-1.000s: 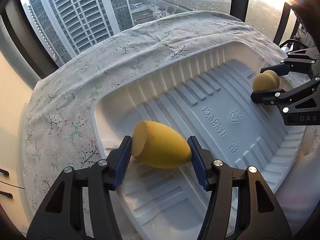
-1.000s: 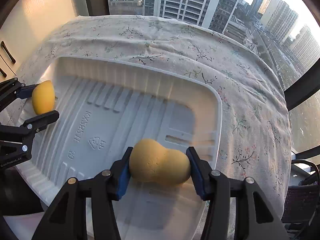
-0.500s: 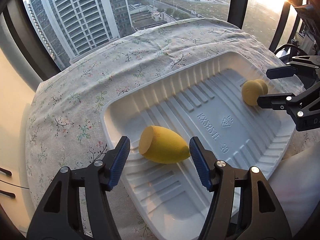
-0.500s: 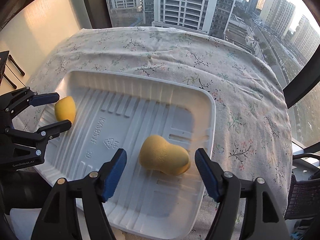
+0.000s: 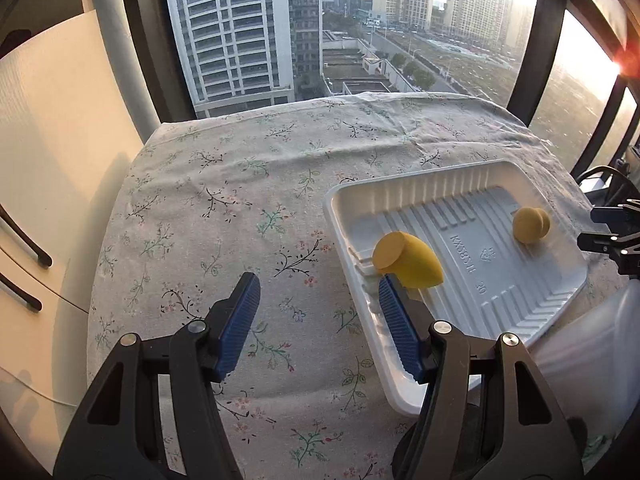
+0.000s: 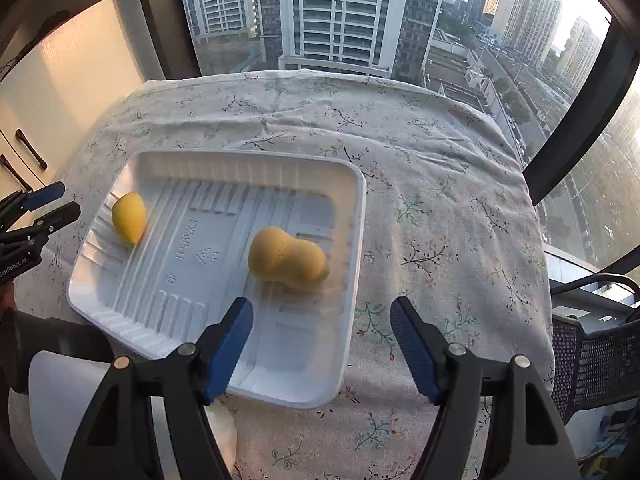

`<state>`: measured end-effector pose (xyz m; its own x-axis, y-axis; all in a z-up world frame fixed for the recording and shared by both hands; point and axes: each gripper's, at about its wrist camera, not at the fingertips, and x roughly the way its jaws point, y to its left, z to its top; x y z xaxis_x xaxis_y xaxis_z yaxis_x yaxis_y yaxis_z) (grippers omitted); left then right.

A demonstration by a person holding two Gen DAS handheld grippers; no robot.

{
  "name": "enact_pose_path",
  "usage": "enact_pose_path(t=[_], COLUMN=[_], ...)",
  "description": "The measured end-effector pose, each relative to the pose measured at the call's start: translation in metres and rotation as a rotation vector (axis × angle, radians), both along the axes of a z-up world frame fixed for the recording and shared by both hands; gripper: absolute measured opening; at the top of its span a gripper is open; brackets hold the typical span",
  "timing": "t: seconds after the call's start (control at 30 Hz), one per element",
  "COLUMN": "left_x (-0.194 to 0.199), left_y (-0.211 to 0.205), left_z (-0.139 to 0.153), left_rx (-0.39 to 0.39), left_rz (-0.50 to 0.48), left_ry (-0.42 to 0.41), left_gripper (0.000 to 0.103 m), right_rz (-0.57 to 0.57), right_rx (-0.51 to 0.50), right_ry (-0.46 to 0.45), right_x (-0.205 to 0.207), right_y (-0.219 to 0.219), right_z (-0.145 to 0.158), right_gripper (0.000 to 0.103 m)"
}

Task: Organize soft objects
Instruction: 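Move both tools back toward the remaining objects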

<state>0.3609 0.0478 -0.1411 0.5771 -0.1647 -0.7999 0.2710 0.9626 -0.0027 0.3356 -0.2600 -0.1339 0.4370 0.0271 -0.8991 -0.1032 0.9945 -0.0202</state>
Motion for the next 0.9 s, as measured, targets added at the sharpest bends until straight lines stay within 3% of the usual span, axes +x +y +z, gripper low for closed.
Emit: enact_pose_path(t=[0.23, 0.53, 0.67, 0.9], left_x=[-0.03, -0.081, -0.106, -0.158], left_y=[0.045, 0.077, 0.088, 0.111], left_z=[-0.006, -0.025, -0.035, -0.045], left_rx=[-0.009, -0.034, -0.001, -0.013], left_rz=[0.096, 0.153, 0.172, 0.206], left_ry=[0.004, 0.014, 0.019, 0.037], left_gripper=[0.06, 0.06, 0.06, 0.06], right_rz=[-0.076, -0.144, -0.157, -0.165], right_rx=[0.031, 0.051, 0.029, 0.029], right_ry=[0.008, 0.03, 0.039, 0.024], right_x=[-0.026, -0.067, -0.092, -0.152], right_y=[-0.027, -0.056, -0.066, -0.081], right_z=[-0.003, -0.017, -0.023, -0.024], right_gripper=[0.074, 0.074, 0.074, 0.074])
